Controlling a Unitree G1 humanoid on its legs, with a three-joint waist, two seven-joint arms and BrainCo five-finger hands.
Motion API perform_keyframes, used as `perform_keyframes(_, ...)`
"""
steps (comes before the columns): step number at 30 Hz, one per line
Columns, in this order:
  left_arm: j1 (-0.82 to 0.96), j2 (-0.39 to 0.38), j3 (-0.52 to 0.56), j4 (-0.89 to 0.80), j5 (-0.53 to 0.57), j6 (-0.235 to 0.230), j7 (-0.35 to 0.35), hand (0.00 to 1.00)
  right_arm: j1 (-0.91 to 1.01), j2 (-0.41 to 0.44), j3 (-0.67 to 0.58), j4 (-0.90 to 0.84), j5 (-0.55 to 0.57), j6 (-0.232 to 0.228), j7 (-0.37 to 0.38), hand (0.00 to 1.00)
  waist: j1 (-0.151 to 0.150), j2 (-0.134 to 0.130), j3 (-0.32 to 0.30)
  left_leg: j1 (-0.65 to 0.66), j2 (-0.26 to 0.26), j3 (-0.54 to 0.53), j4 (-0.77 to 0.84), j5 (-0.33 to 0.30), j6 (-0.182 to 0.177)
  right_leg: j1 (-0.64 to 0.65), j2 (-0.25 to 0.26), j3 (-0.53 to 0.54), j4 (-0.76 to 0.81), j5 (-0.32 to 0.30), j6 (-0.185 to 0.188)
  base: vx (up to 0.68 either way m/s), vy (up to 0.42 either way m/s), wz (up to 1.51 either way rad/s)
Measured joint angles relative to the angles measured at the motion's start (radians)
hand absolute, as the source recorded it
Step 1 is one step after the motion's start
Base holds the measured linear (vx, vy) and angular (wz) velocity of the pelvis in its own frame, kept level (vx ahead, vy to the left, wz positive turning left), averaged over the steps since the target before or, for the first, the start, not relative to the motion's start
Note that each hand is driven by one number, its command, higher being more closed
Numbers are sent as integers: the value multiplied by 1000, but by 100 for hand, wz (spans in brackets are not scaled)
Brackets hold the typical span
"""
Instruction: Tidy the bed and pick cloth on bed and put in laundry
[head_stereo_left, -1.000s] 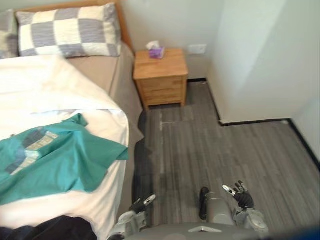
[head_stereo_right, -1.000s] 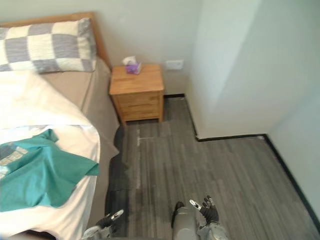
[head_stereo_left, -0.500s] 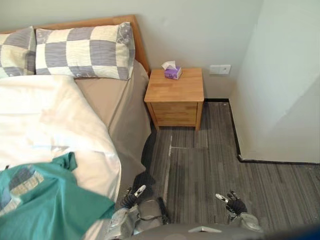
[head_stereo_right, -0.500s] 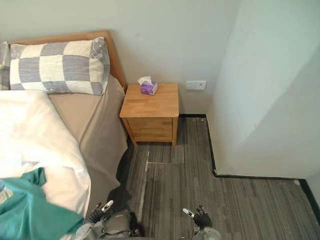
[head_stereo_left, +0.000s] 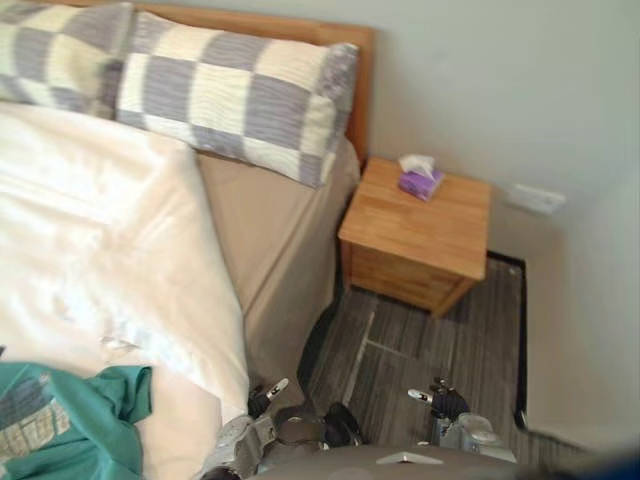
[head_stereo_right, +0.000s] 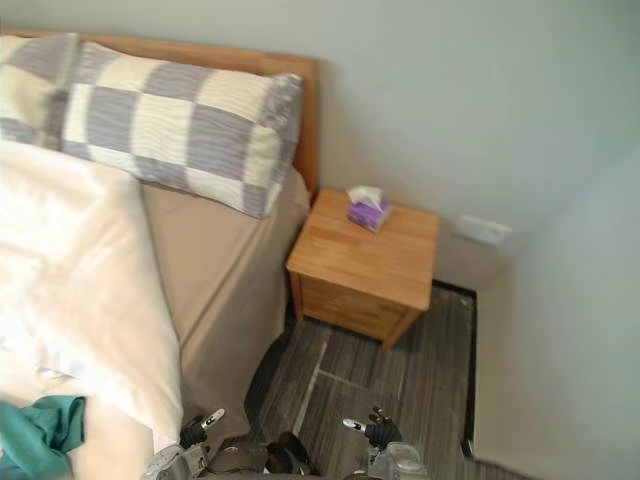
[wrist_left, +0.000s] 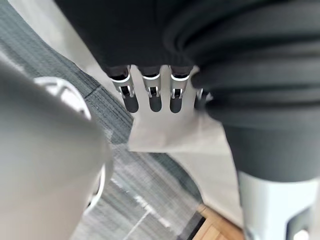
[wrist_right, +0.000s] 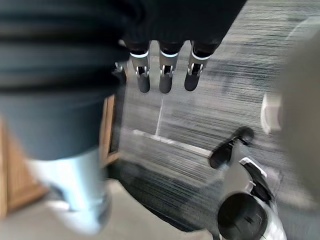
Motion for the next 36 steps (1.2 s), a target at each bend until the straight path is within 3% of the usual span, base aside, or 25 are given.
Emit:
perform_keyframes(2, -4, 5, -14, 19, 1, 0, -1, 0, 2, -4, 0, 1, 15, -8, 7, 0, -3, 3, 0, 34, -2, -90, -47, 22, -26, -47, 10, 46, -99, -15, 6, 225, -189, 157)
perform_keyframes(6, -17, 17, -23, 42, 21, 9, -3, 0, 3, -11, -2, 0, 93, -9, 43, 0, -32, -7, 5, 34, -14, -392, -129, 88, -84, -122, 85, 274, -423, 10, 54, 78, -273, 197)
perform_keyframes(8, -19, 18, 13, 41, 62, 9, -4, 0, 12, -9, 16, 0, 109, -9, 52, 0, -29, -36, 4, 33, -39, -480, -153, 106, -99, -120, 108, 372, -532, 47, 49, 43, -323, 197)
perform_keyframes(9, -11, 32, 45, 37, 93, 9, -6, 0, 16, 7, 37, 2, 112, -10, 57, 0, -21, -91, 2, 36, -81, -501, -159, 115, -112, -123, 93, 419, -569, 110, -7, 75, -348, 136)
perform_keyframes(10, -5, 7, 91, 37, 104, 6, -5, 0, 20, 2, 40, 0, 121, -11, 61, 0, 4, -78, -7, 52, -69, -510, -191, 146, -142, -133, 96, 400, -551, 93, -18, 109, -314, 106)
perform_keyframes(12, 12, -26, 125, 23, 114, -1, -6, 0, 3, -8, 82, -1, 125, -32, 67, 0, 16, -40, -11, 49, -52, -526, -234, 164, -162, -119, 106, 358, -577, 92, -25, 139, -200, 50)
perform_keyframes(13, 16, -36, 125, 24, 121, -4, -5, 0, -8, -15, 109, 0, 120, -31, 79, 0, 9, -31, -14, 51, -45, -548, -246, 179, -164, -98, 108, 318, -600, 108, -46, 142, -160, 63)
perform_keyframes(15, 19, -36, 123, 24, 131, -15, -2, 0, -9, -12, 134, 4, 120, -30, 91, 0, 10, -40, -21, 54, -36, -562, -260, 181, -167, -63, 118, 283, -634, 112, -50, 201, -153, 62)
perform_keyframes(18, 29, -22, 122, 23, 140, -27, 0, 0, -16, -1, 164, 35, 120, -29, 108, 0, 21, -58, -51, 41, -25, -511, -270, 194, -184, -51, 119, 264, -635, 115, -54, 194, -75, 67)
perform_keyframes(20, 37, -7, 119, 12, 165, -40, 2, 0, -6, 15, 165, 42, 133, -27, 103, 0, 14, -84, -57, 15, -13, -287, -230, 183, -160, -33, 114, 191, -577, 117, -57, 161, 18, 132)
perform_keyframes(22, 38, -3, 124, -14, 204, -40, 3, 0, 14, 21, 162, 38, 180, -23, 87, 0, 12, -93, -56, 2, 5, -166, -158, 174, -140, -36, 116, 140, -475, 118, -64, 115, 53, 143)
perform_keyframes(24, 43, -4, 125, -17, 228, -46, 4, 0, 14, 14, 164, 35, 230, -17, 74, 0, 19, -90, -58, 2, 22, -166, -123, 178, -134, -37, 132, 141, -502, 74, -58, 82, 58, 93)
perform_keyframes(26, 43, -3, 123, -12, 241, -48, 3, 0, 11, 28, 161, 16, 270, -8, 65, 0, 24, -93, -61, 31, 6, -165, -160, 178, -134, -34, 129, 161, -600, 109, -65, 16, 36, 42)
perform_keyframes(27, 42, -4, 118, -8, 250, -48, 2, 0, 14, 32, 161, 4, 277, -6, 64, 0, 17, -90, -60, 70, -23, -172, -235, 178, -135, -42, 110, 160, -609, 145, -65, -28, 1, 56)
perform_keyframes(28, 41, -7, 97, 15, 259, -44, -5, 0, 22, 25, 146, -8, 277, 4, 58, 0, 2, -74, -73, 124, -54, -191, -358, 220, -140, -32, 100, 148, -601, 94, -73, -41, -14, 63)
perform_keyframes(32, 31, -27, 84, 23, 303, -38, -38, 0, 42, 4, 122, -20, 290, 18, 29, 0, -1, -55, -74, 114, -54, -197, -363, 199, -147, -31, 88, 99, -603, 86, -77, -81, -33, 39)
perform_keyframes(33, 32, -33, 81, 24, 318, -39, -49, 0, 51, -5, 117, -20, 327, 17, 22, 0, -3, -45, -76, 111, -56, -199, -363, 201, -150, -27, 85, 83, -607, 85, -75, 4, -10, 32)
perform_keyframes(36, 32, -25, 57, 27, 344, -39, -50, 0, 76, -2, 90, -17, 422, 11, -1, 0, -7, -48, -76, 101, -68, -244, -363, 214, -150, -11, 76, 49, -606, 82, -70, 52, -21, 42)
